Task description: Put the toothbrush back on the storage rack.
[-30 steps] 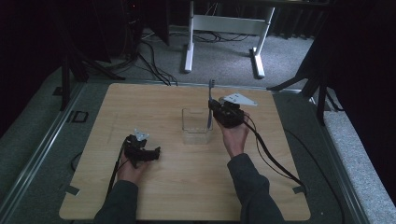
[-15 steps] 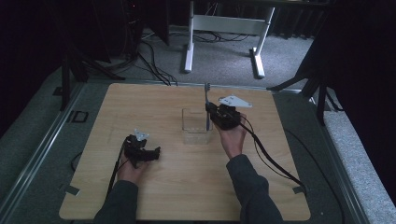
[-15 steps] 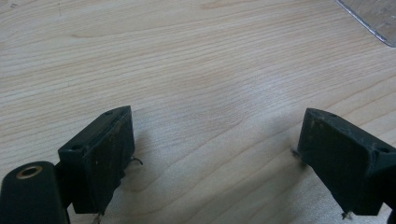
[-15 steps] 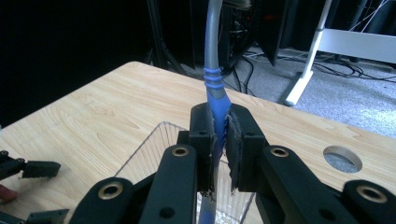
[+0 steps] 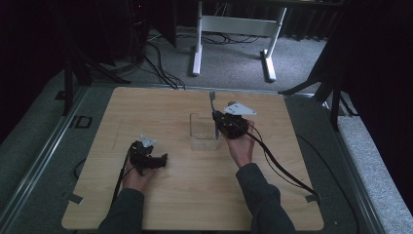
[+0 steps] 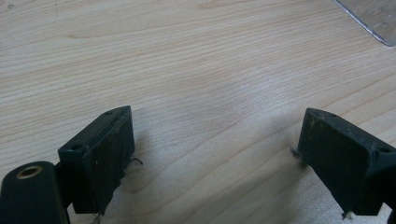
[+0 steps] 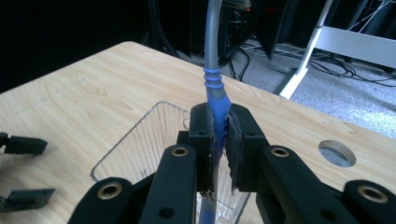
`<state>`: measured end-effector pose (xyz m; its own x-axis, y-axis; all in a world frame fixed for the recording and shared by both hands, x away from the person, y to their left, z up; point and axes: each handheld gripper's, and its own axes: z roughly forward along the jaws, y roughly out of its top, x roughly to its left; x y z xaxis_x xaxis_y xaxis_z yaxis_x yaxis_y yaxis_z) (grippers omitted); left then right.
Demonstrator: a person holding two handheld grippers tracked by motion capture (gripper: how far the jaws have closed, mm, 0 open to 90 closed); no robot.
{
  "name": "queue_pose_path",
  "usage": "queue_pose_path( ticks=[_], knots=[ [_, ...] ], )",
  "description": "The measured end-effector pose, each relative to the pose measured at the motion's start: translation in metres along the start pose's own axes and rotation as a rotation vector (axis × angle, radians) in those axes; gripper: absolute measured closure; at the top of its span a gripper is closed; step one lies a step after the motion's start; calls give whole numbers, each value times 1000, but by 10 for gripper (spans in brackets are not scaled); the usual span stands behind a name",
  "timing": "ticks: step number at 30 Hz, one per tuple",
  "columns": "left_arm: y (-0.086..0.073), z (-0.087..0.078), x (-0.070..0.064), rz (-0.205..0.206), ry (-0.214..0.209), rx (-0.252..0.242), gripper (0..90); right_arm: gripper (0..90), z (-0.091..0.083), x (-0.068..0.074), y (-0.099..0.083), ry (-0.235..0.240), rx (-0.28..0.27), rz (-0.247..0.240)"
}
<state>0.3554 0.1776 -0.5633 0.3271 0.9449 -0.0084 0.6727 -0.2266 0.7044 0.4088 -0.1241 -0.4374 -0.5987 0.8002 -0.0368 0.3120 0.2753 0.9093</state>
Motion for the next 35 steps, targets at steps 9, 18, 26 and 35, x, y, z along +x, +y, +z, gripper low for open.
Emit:
queue_pose_path(
  ticks=[9,18,26,35],
  knots=[
    [0,0,0,2,0,0,111,580,3,4,-4,44,16,-48],
    [0,0,-1,3,-2,0,111,499,-3,3,0,60,0,-59],
    [0,0,-1,3,-2,0,111,472,-10,-2,4,52,21,-67],
    [0,0,-1,2,-2,-1,111,465,-20,-6,8,55,54,-85]
  ],
)
